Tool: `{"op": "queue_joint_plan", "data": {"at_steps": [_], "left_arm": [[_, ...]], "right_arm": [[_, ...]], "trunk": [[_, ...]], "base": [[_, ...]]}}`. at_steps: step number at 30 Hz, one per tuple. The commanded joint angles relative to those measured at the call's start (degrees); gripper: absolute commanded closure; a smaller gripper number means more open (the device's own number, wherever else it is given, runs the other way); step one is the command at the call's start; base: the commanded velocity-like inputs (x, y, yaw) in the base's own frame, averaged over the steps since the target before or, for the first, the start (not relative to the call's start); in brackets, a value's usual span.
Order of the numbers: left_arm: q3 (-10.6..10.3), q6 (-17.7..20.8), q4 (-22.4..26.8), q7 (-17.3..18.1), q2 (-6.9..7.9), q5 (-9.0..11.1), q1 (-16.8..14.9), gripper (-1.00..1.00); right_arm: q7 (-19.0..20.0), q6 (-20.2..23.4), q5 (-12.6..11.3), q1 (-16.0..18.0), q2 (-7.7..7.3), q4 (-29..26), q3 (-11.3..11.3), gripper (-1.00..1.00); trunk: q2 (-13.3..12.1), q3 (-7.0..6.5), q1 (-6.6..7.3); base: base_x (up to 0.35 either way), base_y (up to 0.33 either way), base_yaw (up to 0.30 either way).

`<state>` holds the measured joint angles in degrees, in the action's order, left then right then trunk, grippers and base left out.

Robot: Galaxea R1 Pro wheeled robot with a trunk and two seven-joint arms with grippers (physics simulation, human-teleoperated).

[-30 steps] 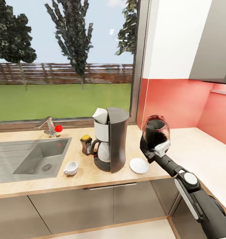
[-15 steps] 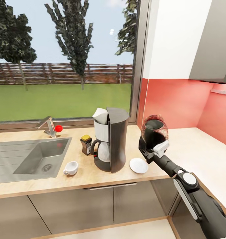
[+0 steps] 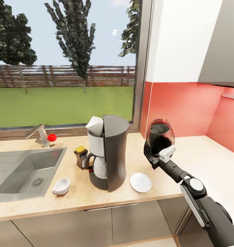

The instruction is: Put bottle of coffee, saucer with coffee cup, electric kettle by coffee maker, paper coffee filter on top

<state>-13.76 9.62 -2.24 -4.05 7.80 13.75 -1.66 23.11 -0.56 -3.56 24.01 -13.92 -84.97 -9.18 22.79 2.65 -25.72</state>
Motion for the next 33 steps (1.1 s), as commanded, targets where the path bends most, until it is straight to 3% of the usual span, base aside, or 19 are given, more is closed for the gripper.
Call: {"op": "queue_joint_plan", "data": {"at_steps": [1, 8, 12, 15, 18, 33], "left_arm": [[-0.5, 0.1, 0.0, -0.1, -0.03, 0.6, 0.0, -1.0], [-0.5, 0.0, 0.0, -0.2, -0.55, 0.6, 0.0, -1.0], [-0.4, 0.0, -0.1, -0.2, -0.59, 0.6, 0.0, -1.0], [-0.5, -0.1, -0.1, -0.2, -0.6, 0.6, 0.0, -1.0], [-0.4, -0.3, -0.1, -0.2, -0.6, 0.6, 0.0, -1.0], [-0.4, -0.7, 0.1, -0.2, -0.51, 0.8, 0.0, -1.0]], "right_arm": [[0.1, 0.0, -0.6, 0.1, -0.05, 0.0, 0.0, 1.0], [-0.2, 0.0, -0.4, 0.1, 0.31, 0.7, -0.1, 1.0], [-0.4, 0.0, -0.4, 0.1, 1.73, 1.2, 0.1, 1.0], [-0.4, 0.0, -0.3, 1.3, 3.65, 2.2, 0.1, 1.0], [-0.2, 0.0, -0.5, 2.1, 4.37, 4.5, 0.1, 1.0], [0.2, -0.2, -0.9, 2.3, 4.5, 4.9, -0.2, 1.0]], "trunk": [[0.1, 0.12, -0.06], [0.1, 0.12, -0.06], [0.1, 0.12, -0.06], [0.1, 0.12, -0.06], [0.1, 0.12, -0.06], [0.1, 0.12, -0.06]], "base": [[0.32, -0.077, 0.0], [0.23, -0.052, 0.0], [0.019, -0.004, 0.0], [0.002, 0.0, 0.0], [0.0, 0.0, 0.0], [0.0, 0.0, 0.0]]}}
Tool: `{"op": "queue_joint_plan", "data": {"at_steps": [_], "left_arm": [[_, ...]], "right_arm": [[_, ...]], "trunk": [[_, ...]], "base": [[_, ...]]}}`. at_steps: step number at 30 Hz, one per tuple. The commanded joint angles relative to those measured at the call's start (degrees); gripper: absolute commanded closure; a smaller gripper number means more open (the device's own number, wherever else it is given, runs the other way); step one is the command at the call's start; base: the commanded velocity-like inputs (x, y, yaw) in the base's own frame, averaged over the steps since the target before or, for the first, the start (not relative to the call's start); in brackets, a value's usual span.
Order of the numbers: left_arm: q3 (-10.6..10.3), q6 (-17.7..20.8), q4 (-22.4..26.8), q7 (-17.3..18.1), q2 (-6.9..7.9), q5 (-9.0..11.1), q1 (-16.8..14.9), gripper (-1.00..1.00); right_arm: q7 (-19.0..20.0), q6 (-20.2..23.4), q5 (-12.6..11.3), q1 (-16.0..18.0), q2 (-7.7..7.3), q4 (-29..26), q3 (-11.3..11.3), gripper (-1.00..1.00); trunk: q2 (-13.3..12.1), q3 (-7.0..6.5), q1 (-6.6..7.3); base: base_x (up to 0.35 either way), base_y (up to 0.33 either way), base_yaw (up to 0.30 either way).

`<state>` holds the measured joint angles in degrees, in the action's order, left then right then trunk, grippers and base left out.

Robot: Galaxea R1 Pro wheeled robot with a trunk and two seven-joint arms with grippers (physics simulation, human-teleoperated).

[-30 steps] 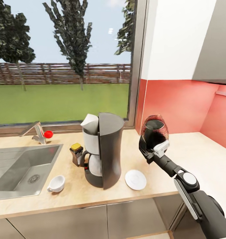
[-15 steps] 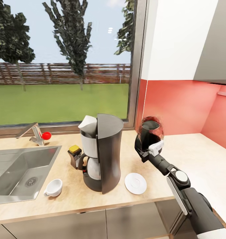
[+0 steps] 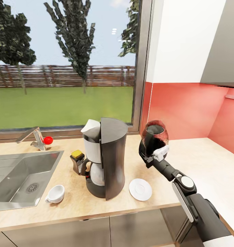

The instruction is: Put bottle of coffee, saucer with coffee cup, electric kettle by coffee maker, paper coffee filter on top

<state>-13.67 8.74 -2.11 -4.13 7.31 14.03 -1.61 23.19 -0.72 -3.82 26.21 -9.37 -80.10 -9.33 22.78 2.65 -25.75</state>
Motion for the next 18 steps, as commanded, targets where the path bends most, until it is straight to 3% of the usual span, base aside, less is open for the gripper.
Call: {"op": "queue_joint_plan", "data": {"at_steps": [1, 13, 18], "left_arm": [[-0.5, 0.1, 0.0, -0.1, -0.03, 0.6, -0.1, -1.0], [-0.5, 0.1, 0.0, -0.1, -0.04, 0.6, -0.1, -1.0], [-0.5, 0.1, 0.0, -0.1, -0.09, 0.6, -0.1, -1.0]], "right_arm": [[0.1, -0.1, -0.6, 0.1, -0.04, 0.1, -0.2, 1.0], [2.2, -0.1, -0.7, 0.1, 0.43, 1.8, -2.0, 1.0], [2.2, -0.1, -0.7, 0.0, 1.08, 4.3, -4.0, 1.0]], "trunk": [[0.1, 0.12, -0.03], [0.1, 0.12, -0.03], [0.1, 0.12, -0.03]], "base": [[0.0, 0.0, 0.0], [0.0, 0.0, 0.0], [0.0, 0.0, 0.0]]}}
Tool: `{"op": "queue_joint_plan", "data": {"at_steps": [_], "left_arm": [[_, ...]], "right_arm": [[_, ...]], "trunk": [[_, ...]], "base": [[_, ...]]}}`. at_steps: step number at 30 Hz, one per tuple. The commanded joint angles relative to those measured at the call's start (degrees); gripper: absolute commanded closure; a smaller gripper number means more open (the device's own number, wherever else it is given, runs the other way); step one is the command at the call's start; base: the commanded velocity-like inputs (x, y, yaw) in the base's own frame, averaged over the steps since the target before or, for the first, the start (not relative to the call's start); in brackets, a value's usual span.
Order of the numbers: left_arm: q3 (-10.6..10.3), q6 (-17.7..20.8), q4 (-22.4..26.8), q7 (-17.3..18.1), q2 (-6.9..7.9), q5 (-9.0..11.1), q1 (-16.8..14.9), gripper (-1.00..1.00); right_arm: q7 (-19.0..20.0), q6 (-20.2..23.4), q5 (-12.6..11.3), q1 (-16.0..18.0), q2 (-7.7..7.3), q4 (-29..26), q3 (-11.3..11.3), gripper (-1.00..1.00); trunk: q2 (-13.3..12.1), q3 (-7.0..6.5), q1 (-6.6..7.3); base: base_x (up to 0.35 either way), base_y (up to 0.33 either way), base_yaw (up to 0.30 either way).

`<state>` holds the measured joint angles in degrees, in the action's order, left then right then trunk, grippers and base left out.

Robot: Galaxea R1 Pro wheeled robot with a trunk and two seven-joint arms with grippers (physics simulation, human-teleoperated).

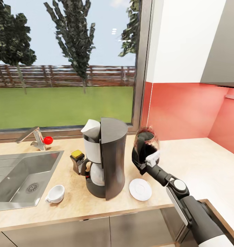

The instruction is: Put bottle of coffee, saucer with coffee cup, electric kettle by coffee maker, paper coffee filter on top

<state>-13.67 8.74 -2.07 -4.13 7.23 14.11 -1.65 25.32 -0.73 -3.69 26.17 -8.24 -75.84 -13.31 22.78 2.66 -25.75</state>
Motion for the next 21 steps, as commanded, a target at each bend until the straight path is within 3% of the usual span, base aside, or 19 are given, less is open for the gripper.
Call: {"op": "queue_joint_plan", "data": {"at_steps": [1, 8, 21], "left_arm": [[-0.5, 0.1, 0.0, -0.1, -0.02, 0.6, 0.0, -1.0], [-0.4, 0.1, 0.0, -0.1, 0.06, 0.8, 0.0, -1.0], [-0.3, 0.1, 0.0, -0.1, 0.0, 0.9, -0.1, -1.0]], "right_arm": [[0.1, -0.1, -0.8, 0.1, 0.0, 0.5, -0.2, 1.0], [0.0, -0.4, -0.9, 0.1, 0.15, 3.7, -0.4, 1.0], [0.0, -1.1, -0.9, 0.1, 0.46, 4.4, -0.5, 1.0]], "trunk": [[0.1, 0.12, -0.03], [0.1, 0.12, -0.03], [0.1, 0.12, -0.03]], "base": [[0.0, 0.0, 0.0], [0.0, 0.0, 0.0], [0.0, 0.0, 0.0]]}}
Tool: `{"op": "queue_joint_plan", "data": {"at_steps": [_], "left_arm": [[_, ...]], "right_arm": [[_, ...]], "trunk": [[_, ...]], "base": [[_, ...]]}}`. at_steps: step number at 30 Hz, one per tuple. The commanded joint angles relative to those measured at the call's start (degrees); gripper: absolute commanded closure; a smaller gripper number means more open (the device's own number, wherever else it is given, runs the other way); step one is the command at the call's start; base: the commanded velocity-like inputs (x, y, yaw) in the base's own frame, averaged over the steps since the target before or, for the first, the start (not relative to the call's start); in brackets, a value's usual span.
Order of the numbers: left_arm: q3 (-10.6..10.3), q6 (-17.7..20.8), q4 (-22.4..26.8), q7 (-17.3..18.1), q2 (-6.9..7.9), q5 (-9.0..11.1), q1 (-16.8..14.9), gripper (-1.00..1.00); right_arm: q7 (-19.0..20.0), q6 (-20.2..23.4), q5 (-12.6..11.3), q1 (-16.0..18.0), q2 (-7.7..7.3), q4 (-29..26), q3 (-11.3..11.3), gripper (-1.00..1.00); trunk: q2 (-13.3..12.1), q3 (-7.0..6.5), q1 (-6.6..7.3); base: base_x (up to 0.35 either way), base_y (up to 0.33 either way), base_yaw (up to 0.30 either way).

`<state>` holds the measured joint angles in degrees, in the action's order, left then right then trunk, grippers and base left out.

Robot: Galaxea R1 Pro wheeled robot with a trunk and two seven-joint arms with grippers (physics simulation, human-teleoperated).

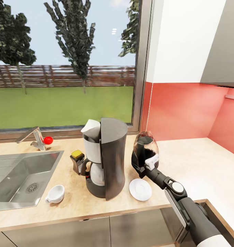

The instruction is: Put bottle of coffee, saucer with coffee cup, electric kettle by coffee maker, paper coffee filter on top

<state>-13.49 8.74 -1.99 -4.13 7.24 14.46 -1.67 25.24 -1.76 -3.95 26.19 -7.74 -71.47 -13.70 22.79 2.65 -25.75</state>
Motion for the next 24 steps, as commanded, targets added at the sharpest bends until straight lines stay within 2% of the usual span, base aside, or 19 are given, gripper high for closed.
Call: {"op": "queue_joint_plan", "data": {"at_steps": [1, 4, 6, 9, 11, 24], "left_arm": [[-0.5, 0.1, 0.0, -0.1, -0.02, 0.6, 0.0, -1.0], [-0.8, -0.2, 0.3, 0.0, -0.16, 0.2, 0.1, -1.0], [-0.3, -0.3, 0.3, -0.2, -0.1, 0.8, 0.3, -1.0], [-0.1, 0.0, 0.2, -0.3, -0.1, 0.9, 0.4, -1.0], [0.2, 0.7, 0.0, -0.4, 0.0, 1.1, 0.4, -1.0], [0.2, 0.7, -0.2, -0.4, -0.01, 1.1, 0.4, -1.0]], "right_arm": [[0.1, 0.0, -0.6, 0.1, 0.09, 0.0, -0.1, 1.0], [-0.2, 0.0, -0.7, 0.1, 0.71, 0.4, 0.3, 1.0], [-0.2, 0.2, -0.4, 0.1, 0.86, 0.6, 0.7, 1.0], [-0.3, 0.2, -0.3, 0.1, 0.87, -0.1, 0.8, 1.0], [-0.2, 0.3, -0.2, 0.1, 0.26, -0.7, 1.5, 1.0], [-0.1, 0.3, -0.2, 0.1, 0.06, -1.5, 6.0, 1.0]], "trunk": [[0.1, 0.12, -0.03], [0.1, 0.13, -0.03], [0.1, 0.13, -0.03], [0.1, 0.13, -0.03], [0.1, 0.13, -0.03], [0.1, 0.13, -0.03]], "base": [[0.0, 0.0, 0.0], [0.0, 0.0, 0.0], [0.0, 0.0, 0.0], [0.0, 0.0, 0.0], [0.104, 0.0, 0.0], [0.314, 0.0, 0.0]]}}
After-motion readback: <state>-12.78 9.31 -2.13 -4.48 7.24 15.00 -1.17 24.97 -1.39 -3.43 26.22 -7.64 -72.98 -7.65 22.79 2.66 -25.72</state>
